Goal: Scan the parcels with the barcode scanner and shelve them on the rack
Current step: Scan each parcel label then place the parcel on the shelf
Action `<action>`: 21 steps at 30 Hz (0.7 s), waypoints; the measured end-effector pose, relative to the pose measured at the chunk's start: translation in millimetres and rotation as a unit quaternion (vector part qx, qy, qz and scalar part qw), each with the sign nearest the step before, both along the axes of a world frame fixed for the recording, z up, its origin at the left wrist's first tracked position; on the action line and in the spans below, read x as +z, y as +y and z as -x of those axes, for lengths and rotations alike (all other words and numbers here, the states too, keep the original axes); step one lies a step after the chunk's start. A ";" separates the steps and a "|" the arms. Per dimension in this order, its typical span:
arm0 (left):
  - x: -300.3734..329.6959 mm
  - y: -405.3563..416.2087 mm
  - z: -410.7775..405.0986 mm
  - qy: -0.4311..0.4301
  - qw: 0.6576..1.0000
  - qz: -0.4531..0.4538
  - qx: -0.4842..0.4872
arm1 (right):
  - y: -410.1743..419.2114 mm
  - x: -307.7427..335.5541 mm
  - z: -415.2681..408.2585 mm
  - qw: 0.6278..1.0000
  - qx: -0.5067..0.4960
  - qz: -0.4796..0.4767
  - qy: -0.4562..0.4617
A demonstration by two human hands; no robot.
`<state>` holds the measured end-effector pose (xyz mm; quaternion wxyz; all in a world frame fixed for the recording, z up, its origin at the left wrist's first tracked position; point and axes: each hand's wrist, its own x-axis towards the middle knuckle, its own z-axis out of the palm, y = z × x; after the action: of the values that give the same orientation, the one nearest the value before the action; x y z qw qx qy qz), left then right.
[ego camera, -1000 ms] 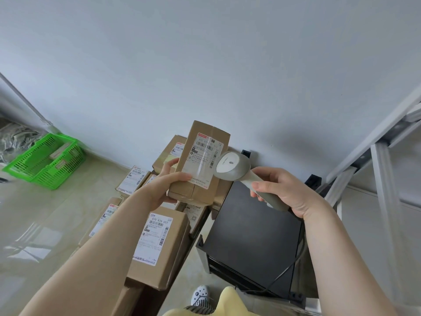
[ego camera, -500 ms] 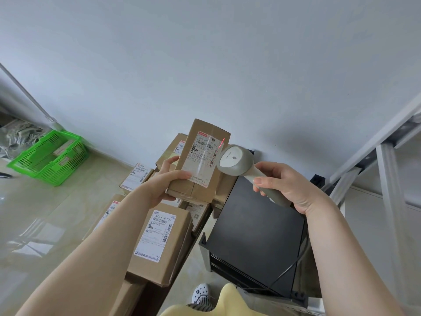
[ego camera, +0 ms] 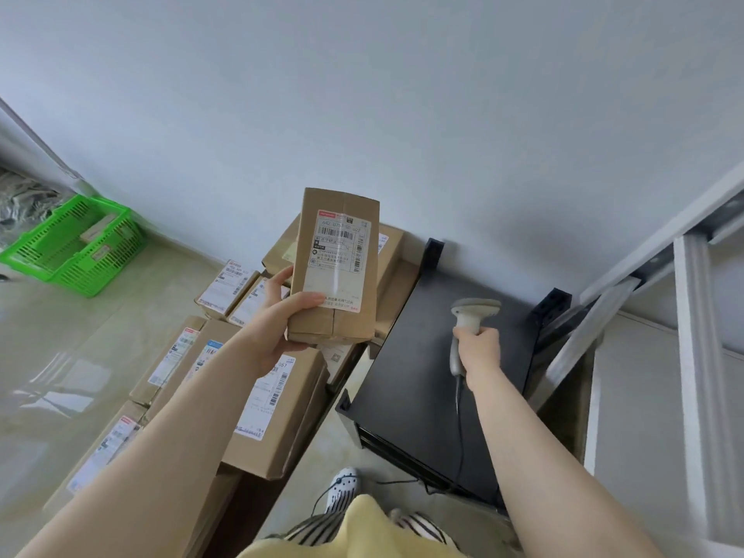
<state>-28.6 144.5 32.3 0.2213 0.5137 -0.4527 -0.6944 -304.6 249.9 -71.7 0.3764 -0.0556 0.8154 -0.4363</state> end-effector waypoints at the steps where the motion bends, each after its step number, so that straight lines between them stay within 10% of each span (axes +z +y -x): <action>1: -1.1 3.3 1.1 0.003 1.000 -0.002 -0.002 | 0.2 -6.2 -1.4 1.000 -0.011 -0.012 0.013; 21: -8.3 75.6 27.4 0.033 0.999 -0.021 0.032 | 9.4 -35.3 -11.2 0.986 -0.016 -0.085 0.146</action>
<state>-56.0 220.1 23.9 0.2478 0.5093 -0.4138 -0.7127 -293.4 259.3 -107.0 0.2499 -0.0733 0.8965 -0.3584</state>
